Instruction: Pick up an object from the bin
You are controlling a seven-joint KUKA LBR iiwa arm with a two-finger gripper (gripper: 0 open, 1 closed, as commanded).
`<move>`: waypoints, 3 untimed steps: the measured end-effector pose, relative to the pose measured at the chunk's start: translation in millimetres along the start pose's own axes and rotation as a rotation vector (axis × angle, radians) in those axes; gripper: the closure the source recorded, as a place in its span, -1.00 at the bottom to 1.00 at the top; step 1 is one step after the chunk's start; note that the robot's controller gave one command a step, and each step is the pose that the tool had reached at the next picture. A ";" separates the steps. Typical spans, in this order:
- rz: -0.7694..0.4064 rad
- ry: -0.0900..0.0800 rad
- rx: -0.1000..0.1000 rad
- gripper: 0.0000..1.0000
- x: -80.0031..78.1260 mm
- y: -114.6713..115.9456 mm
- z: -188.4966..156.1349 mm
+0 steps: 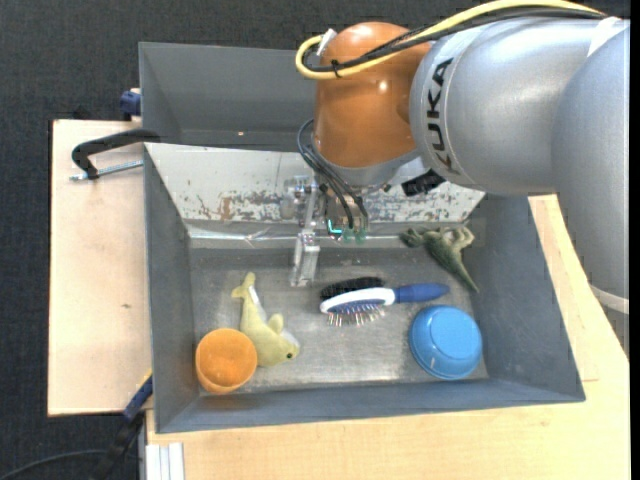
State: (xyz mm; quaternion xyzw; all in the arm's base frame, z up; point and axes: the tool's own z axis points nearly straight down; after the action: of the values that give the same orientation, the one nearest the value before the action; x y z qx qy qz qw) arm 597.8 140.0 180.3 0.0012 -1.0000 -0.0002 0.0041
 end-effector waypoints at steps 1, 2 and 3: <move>-0.045 -0.003 0.004 -1.00 26.2 -92.9 30.0; -0.179 0.001 -0.004 -1.00 19.2 -95.8 110.1; -0.178 -0.006 -0.001 1.00 18.6 -97.8 110.0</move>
Offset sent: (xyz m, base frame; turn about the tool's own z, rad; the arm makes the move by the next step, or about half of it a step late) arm -0.0258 -0.0878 -0.0291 -0.0516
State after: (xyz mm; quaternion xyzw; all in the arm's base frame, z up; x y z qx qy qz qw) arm 578.5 42.2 70.4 0.0901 -0.9959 -0.0012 0.0011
